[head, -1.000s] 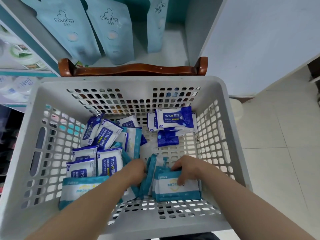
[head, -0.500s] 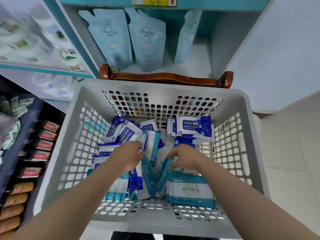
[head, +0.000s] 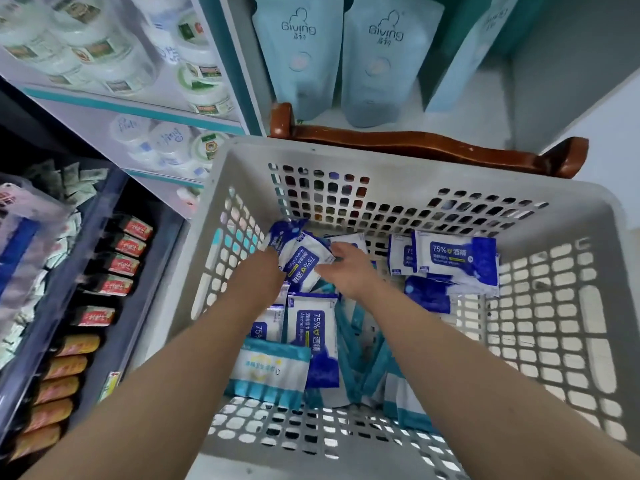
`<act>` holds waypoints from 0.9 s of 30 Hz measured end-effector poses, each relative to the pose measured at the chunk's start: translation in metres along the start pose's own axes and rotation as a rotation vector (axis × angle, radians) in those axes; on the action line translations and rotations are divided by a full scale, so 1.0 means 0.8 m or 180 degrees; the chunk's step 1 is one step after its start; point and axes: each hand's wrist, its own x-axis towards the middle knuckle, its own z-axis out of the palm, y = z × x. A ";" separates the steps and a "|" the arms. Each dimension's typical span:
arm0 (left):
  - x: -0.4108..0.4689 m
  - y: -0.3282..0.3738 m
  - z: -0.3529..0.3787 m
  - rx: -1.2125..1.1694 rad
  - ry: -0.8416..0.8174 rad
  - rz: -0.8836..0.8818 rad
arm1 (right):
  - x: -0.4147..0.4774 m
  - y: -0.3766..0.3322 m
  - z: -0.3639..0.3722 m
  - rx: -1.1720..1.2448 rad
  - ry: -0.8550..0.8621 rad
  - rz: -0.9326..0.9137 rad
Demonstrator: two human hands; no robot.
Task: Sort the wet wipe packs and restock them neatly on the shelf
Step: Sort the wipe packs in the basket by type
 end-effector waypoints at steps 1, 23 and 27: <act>0.004 -0.003 0.001 0.0040 -0.0009 0.0020 | 0.007 -0.001 0.005 0.0091 0.0022 0.0040; -0.114 -0.012 -0.035 -0.1112 0.0260 -0.0156 | -0.085 0.043 -0.036 0.1334 -0.0606 0.1049; -0.119 -0.009 -0.024 -0.0915 -0.0487 -0.0135 | -0.089 0.055 -0.006 0.1034 -0.0569 0.1074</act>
